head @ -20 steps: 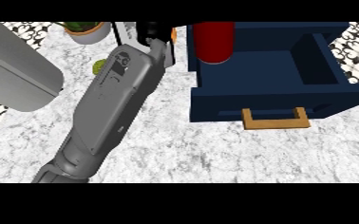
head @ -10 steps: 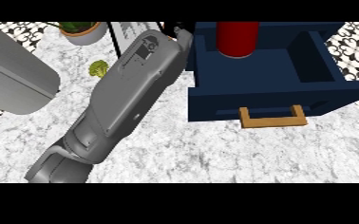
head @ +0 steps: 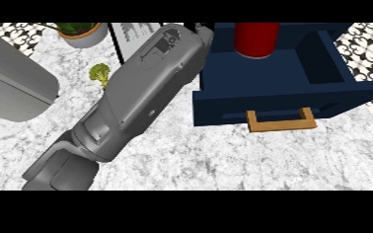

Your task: Pick up the can, place it into the drawer and close the drawer

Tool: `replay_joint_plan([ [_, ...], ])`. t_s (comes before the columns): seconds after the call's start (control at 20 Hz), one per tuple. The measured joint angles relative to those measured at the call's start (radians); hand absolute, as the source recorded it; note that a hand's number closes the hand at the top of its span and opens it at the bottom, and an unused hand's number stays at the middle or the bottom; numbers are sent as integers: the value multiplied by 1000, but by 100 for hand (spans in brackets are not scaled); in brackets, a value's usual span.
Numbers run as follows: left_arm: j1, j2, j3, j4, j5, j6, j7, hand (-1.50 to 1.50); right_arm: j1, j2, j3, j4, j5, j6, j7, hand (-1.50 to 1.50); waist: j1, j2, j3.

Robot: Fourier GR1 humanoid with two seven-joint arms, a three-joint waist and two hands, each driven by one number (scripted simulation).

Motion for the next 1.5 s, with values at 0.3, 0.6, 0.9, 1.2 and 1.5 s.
replay_joint_plan([
  [0.3,-42,0,-68,71,89,25,-28,150,-18,-17,-7,5,-21,-3,19,-150,-13,2,0],
  [0.6,-42,0,-147,128,148,37,-53,-150,-22,-1,-2,-11,-4,-2,18,-150,-20,5,1],
  [0.9,-34,0,-210,169,199,75,-85,-150,-37,-9,1,-9,-8,-2,29,-150,-30,8,1],
  [1.2,-26,0,-254,179,255,125,-114,-150,-48,-1,9,-2,5,3,24,-150,-39,11,1],
  [1.5,-41,0,-273,193,303,145,-142,-150,-56,-6,6,-13,5,-6,37,-150,-36,10,1],
])
